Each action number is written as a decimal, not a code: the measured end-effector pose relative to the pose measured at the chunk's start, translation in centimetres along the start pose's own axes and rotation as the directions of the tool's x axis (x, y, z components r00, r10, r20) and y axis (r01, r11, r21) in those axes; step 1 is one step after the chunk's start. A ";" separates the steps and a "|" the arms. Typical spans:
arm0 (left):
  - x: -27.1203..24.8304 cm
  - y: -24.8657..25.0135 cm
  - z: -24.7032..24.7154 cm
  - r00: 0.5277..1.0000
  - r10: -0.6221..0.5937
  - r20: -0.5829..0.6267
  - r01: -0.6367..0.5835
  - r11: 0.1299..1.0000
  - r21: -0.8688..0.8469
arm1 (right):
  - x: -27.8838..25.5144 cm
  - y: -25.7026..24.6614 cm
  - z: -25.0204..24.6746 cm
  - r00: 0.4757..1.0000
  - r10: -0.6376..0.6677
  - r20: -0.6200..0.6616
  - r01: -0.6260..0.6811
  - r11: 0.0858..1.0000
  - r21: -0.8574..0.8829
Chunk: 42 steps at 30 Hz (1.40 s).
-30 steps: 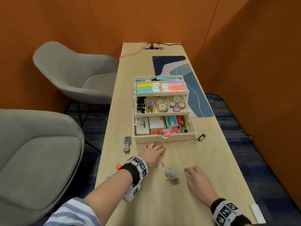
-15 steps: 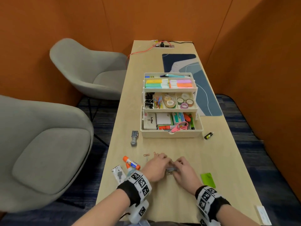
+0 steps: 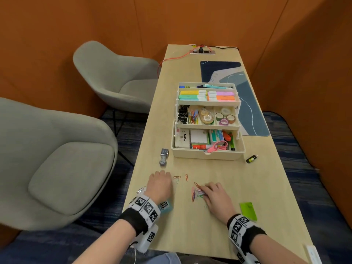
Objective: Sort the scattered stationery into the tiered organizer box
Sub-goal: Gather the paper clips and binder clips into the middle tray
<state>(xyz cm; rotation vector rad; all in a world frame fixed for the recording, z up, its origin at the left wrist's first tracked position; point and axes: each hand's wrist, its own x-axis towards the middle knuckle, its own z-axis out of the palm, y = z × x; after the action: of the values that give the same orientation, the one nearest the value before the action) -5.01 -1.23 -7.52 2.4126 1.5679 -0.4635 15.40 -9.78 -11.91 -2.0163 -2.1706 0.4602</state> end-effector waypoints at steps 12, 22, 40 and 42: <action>-0.9 -1.0 0.7 0.970 -0.239 0.051 0.244 0.959 -0.143 | 2.3 -2.9 -1.0 0.997 -0.073 0.029 0.071 0.997 0.035; 2.5 -4.4 0.2 0.994 -0.109 -0.020 0.097 0.948 -0.302 | 3.2 -4.1 -1.0 0.995 -0.054 0.084 0.049 0.997 0.059; 3.2 -6.5 0.4 0.996 -0.074 -0.057 0.042 0.900 -0.433 | 6.9 -5.2 -0.7 0.924 -0.098 0.371 0.144 0.985 -0.099; 2.8 -6.1 0.1 0.990 -0.080 -0.114 0.039 0.943 -0.331 | 5.7 -4.1 -0.6 0.920 -0.122 0.373 0.182 0.975 -0.129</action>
<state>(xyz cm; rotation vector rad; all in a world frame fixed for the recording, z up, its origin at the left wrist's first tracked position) -9.55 3.51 -8.77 2.1801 1.6242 -0.0502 11.23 -4.32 -10.68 -1.9433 -2.6402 0.7060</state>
